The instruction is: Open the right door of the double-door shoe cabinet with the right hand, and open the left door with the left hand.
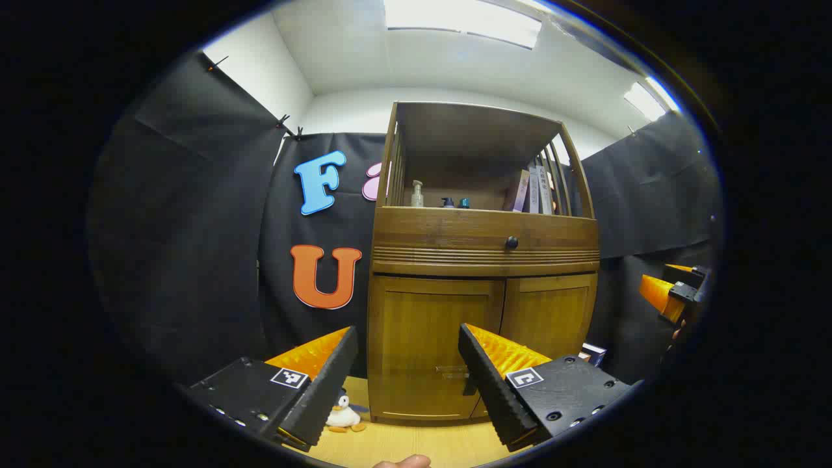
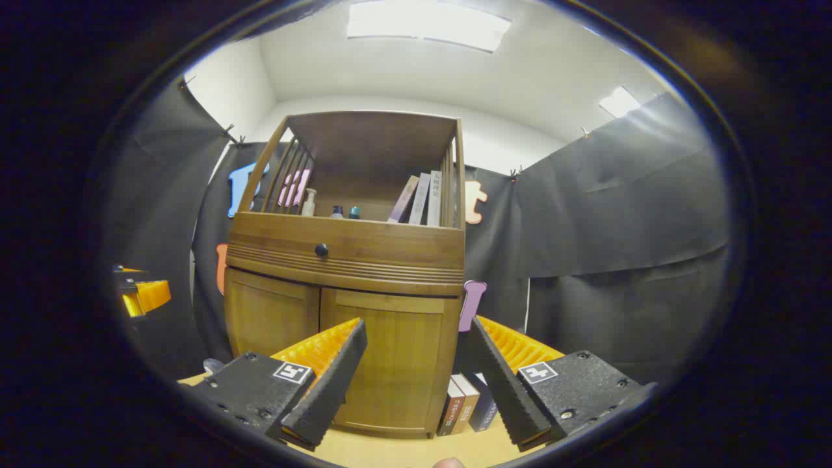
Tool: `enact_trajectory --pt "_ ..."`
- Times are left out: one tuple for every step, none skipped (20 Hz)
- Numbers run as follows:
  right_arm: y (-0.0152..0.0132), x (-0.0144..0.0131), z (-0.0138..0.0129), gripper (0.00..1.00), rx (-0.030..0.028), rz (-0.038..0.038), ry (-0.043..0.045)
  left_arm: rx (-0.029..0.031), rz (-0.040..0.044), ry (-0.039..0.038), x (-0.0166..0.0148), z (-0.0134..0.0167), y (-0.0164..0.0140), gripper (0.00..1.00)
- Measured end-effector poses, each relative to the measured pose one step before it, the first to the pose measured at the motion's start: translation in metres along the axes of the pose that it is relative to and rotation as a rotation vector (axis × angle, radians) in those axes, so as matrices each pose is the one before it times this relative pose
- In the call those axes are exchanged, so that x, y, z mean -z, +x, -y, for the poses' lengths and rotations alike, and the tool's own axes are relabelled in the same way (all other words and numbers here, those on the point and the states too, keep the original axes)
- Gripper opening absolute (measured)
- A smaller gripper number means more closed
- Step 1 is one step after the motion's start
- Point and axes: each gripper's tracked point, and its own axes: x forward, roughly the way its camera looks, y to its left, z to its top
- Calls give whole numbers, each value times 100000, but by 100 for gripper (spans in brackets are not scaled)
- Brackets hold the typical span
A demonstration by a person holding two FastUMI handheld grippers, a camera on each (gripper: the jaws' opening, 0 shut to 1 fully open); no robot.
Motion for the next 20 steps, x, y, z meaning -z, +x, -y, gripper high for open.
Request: enact_trajectory --pt "262 -118 40 100 -428 566 -872 -145 260 355 -65 199 -21 95" --pt "110 -34 -108 100 -650 513 -470 -212 27 622 -152 245 26 95" --pt "164 -92 -225 100 -978 280 231 -73 -2 559 6 290 -13 95" --pt "135 -19 -394 100 -1616 -99 701 447 -444 85 34 388 55 95" --pt "136 340 -250 100 -1067 -563 621 816 -808 -99 169 454 87 95" --pt "202 184 -256 100 -907 -615 626 968 -1245 -49 266 479 195 95" --pt "179 191 -108 100 -287 -780 632 684 -1006 236 270 371 170 95" --pt "148 218 -44 100 -294 -890 589 286 -805 761 244 180 201 95" --pt "179 363 11 100 294 -1064 601 203 -391 793 153 62 26 95" --pt "146 259 88 100 -82 -1049 698 243 -605 413 212 53 129 95" --pt "172 429 -31 100 101 -1256 743 230 -200 81 195 91 8 95" --pt "175 464 46 100 209 -1515 740 -21 -422 -85 175 35 147 95" --pt "271 504 -44 100 -1 -1771 897 -56 -468 -103 337 -53 53 95" --pt "203 557 -111 100 -65 -2030 796 -144 -439 -1 159 -85 73 95" --pt "195 545 -262 100 -303 -1828 667 -166 -434 -52 254 -60 136 95" --pt "264 480 -292 100 -462 -1469 577 129 -199 -216 138 -89 88 100" --pt "325 491 -322 100 -399 -1361 435 84 -257 -140 167 -34 5 95" --pt "381 458 -482 100 -820 -838 392 470 -318 -84 192 -74 159 95" --pt "464 505 -490 100 -463 -443 75 263 -686 247 251 -62 128 95" --pt "454 988 -206 100 48 -1878 -412 -362 -1062 633 331 -218 147 95"
